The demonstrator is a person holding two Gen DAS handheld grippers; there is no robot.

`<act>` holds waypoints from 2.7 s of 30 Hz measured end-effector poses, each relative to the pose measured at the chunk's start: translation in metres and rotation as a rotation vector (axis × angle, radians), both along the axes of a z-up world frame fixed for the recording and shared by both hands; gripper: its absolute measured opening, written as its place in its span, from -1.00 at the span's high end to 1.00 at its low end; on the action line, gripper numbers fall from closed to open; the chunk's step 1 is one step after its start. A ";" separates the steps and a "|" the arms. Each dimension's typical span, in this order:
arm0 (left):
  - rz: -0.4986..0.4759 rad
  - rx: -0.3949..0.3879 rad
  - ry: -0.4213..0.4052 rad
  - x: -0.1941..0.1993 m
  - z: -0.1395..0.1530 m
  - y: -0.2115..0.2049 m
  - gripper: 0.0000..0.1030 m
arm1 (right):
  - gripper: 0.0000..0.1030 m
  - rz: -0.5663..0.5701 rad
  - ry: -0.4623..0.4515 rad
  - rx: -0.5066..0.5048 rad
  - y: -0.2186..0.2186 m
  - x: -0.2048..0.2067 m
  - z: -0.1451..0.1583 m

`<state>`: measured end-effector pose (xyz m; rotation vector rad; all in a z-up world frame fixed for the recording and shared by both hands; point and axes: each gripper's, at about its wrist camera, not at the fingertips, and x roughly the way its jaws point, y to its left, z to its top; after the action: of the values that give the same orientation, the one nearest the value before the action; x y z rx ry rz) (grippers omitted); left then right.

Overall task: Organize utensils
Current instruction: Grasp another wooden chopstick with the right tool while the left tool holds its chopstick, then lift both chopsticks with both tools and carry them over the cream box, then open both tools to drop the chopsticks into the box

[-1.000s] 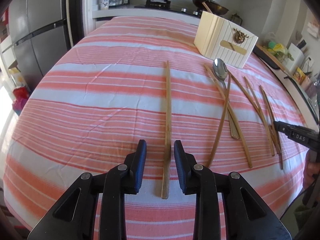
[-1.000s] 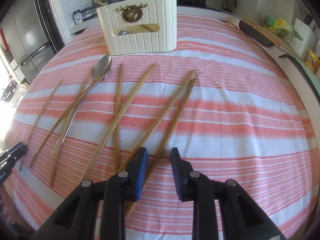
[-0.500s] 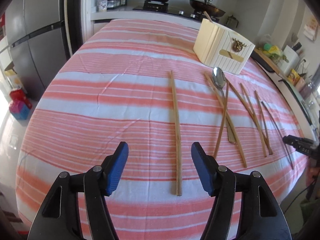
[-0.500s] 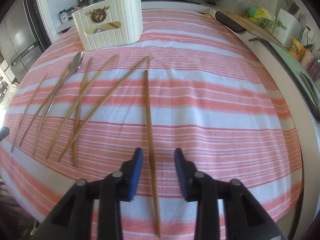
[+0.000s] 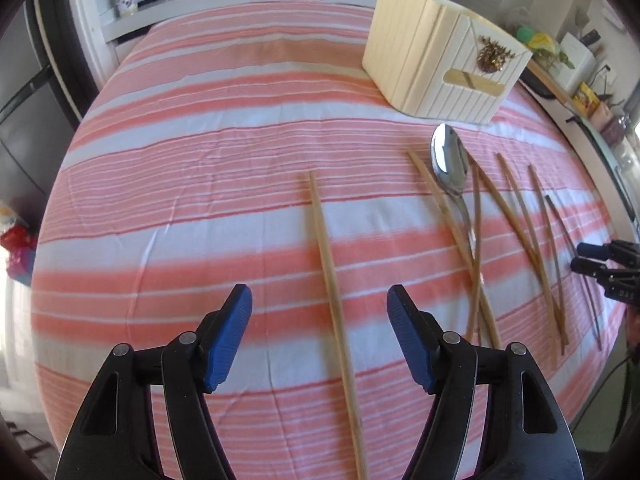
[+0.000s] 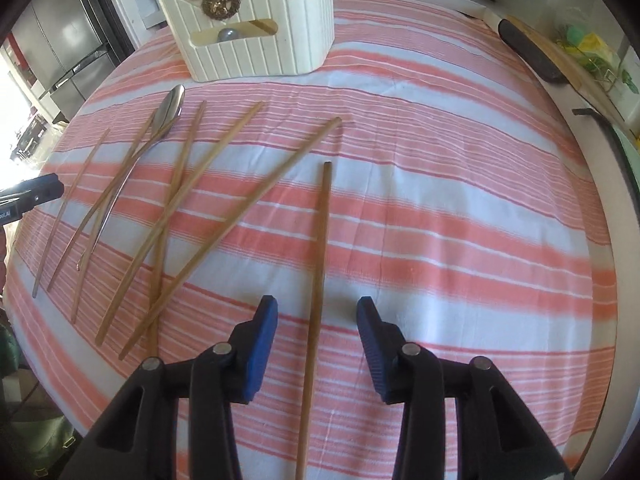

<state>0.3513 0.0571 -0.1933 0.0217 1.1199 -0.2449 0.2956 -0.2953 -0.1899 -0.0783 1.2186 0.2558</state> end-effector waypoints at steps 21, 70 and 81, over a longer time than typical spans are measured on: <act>0.031 -0.016 -0.174 -0.005 0.060 -0.006 0.92 | 0.88 -0.071 -0.220 0.102 0.002 0.051 0.065; 0.075 -0.308 -0.547 0.081 0.231 -0.062 0.93 | 0.88 -0.056 -0.919 0.242 0.045 0.118 0.262; 0.089 -0.244 -0.333 0.116 0.178 -0.090 -0.16 | 0.10 -0.062 -0.589 0.279 0.050 0.174 0.196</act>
<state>0.4678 -0.0324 -0.0158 -0.1970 0.7526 -0.2856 0.4697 -0.2455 0.0064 0.1212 0.5912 0.3188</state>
